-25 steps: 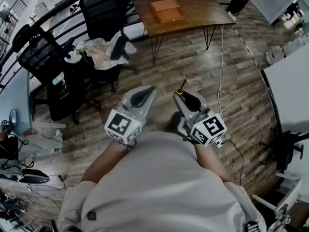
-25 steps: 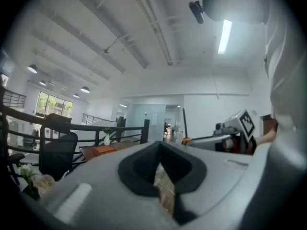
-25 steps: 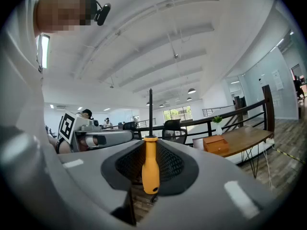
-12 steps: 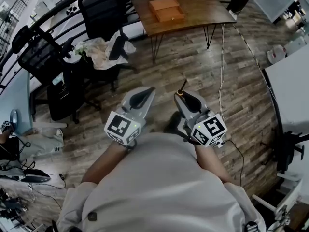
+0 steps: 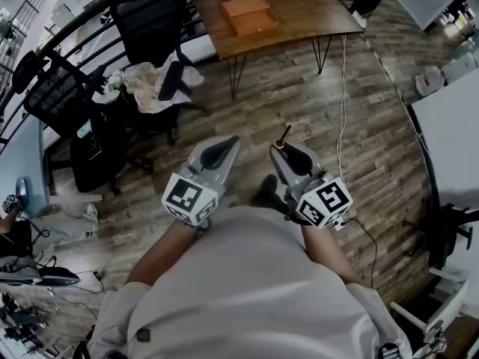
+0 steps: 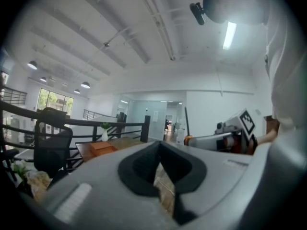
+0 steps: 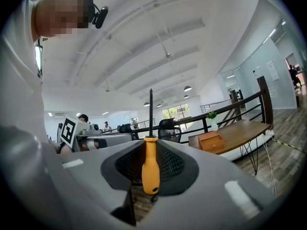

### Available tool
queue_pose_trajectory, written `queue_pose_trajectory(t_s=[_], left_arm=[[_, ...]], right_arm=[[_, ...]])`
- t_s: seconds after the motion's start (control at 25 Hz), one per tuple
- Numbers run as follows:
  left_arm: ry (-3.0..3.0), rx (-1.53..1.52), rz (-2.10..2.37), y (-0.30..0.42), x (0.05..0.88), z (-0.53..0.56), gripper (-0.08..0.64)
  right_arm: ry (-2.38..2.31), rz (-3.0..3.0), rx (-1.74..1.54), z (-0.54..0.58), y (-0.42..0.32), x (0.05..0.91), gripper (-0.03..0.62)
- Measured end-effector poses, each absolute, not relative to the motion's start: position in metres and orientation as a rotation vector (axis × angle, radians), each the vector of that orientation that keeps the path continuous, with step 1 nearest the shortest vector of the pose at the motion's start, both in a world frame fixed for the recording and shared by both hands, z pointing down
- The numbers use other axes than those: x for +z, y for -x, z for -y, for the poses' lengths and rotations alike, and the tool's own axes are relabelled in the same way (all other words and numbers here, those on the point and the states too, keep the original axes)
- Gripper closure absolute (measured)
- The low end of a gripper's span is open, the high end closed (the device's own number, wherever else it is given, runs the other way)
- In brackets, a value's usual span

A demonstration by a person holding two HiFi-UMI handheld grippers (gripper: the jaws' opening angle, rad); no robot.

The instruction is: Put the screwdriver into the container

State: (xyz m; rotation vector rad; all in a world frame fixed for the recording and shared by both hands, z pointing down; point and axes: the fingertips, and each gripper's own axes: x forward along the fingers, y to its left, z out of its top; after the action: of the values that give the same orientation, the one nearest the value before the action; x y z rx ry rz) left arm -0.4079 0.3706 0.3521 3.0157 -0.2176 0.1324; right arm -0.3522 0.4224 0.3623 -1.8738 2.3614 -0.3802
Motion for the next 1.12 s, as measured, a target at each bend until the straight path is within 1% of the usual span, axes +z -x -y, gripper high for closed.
queue_pose_trajectory(t_s=[0.36,0.6,0.84,1.12], left_arm=[[-3.014,0.134,0.246,0.28,0.353,-0.334,0.557],[-3.021,0.125,0.238,0.208,0.348,-0.338,0.557],[-3.02,0.157,0.213,0.167,0.356,-0.342,0.557],[-3.021,0.163,0.152,0.136,0.358,-0.337,0.557]], right_arm=[[1.852,-2.368,-0.382,-0.386,0.222,0.359,0.517],[1.852,-2.369,-0.39,-0.389,0.151,0.356,0.517],[1.86,-2.314,-0.43,-0.394,0.103,0.367,0.517],[1.891,-2.263,-0.441,-0.396,0.078,0.37,0.517]])
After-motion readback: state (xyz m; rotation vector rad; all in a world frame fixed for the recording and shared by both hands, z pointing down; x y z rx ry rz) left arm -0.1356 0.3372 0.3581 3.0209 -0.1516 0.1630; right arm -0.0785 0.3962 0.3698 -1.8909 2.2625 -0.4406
